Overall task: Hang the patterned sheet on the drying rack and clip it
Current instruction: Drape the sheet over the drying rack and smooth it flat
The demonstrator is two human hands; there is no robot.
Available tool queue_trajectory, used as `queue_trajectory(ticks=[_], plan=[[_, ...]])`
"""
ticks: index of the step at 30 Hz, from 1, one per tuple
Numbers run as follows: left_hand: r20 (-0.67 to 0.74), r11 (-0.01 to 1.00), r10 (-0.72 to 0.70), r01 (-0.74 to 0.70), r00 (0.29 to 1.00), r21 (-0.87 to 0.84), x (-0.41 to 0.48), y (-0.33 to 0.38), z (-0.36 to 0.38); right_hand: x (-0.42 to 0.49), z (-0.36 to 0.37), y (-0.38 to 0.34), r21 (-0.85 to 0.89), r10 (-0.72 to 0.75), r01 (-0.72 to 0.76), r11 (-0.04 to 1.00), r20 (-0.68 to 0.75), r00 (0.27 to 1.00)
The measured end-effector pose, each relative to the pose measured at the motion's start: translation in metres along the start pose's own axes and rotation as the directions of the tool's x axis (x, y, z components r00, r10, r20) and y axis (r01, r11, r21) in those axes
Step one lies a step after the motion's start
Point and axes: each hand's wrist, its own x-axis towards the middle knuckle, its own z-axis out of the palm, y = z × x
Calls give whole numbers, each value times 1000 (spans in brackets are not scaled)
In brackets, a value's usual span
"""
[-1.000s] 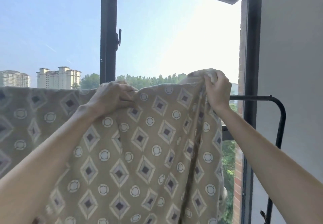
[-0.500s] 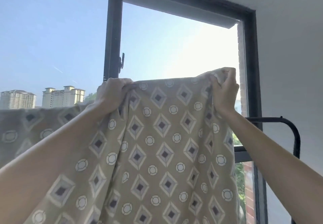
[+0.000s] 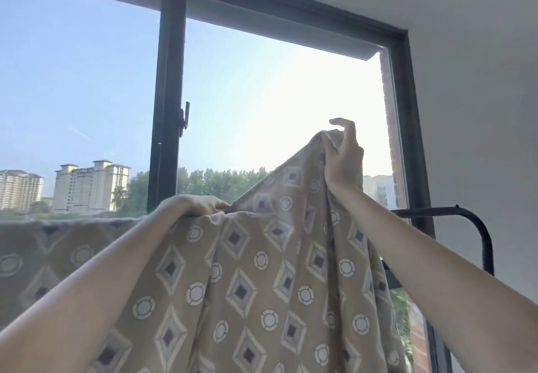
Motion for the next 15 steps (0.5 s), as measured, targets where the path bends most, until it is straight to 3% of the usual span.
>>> queue_trajectory(ticks=[3, 6, 9, 12, 15], plan=[[-45, 999, 37, -37, 998, 2, 2, 0, 2, -5, 8, 16, -23, 33, -33, 999, -22, 999], [-193, 982, 115, -83, 974, 167, 3, -9, 0, -17, 8, 37, -74, 68, -69, 995, -14, 998], [-402, 921, 321, -185, 858, 342, -3, -5, 4, -27, 9, 49, -100, 93, -95, 991, -23, 995], [-392, 913, 393, -302, 832, 274, -9, 2, 8, -30, 11, 55, -116, 111, -109, 987, 12, 994], [-377, 936, 344, -283, 860, 208, -10, 2, 9, -32, 12, 58, -132, 122, -118, 984, 22, 992]])
